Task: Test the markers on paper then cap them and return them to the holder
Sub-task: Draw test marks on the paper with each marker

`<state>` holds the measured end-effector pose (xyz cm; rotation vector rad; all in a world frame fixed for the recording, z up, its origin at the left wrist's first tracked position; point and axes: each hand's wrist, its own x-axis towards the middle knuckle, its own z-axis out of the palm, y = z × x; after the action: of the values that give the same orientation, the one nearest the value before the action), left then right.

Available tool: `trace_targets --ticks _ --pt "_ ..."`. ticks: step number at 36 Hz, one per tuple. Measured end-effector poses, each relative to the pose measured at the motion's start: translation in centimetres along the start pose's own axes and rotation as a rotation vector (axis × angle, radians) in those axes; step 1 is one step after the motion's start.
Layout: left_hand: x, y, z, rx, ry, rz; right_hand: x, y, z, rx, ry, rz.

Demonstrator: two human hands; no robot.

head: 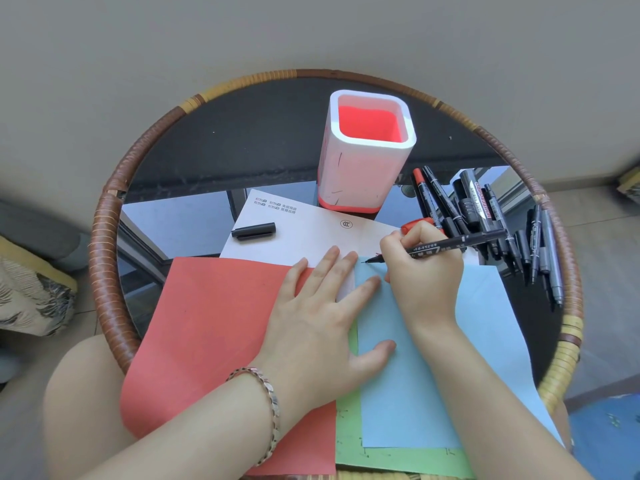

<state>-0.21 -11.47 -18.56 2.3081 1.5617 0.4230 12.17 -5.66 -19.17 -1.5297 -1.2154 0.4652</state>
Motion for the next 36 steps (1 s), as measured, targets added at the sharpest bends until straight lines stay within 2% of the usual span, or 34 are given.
trace_targets --ticks 17,24,36 --pt "-0.08 -0.02 0.03 0.016 0.000 0.001 -0.07 -0.15 -0.14 0.034 -0.017 0.031" --pt "-0.06 -0.02 0.03 0.021 -0.001 -0.001 -0.19 0.04 -0.10 0.014 0.020 -0.019" --pt "-0.08 -0.03 0.06 0.034 0.000 -0.003 -0.16 -0.21 -0.10 0.046 -0.032 0.008"
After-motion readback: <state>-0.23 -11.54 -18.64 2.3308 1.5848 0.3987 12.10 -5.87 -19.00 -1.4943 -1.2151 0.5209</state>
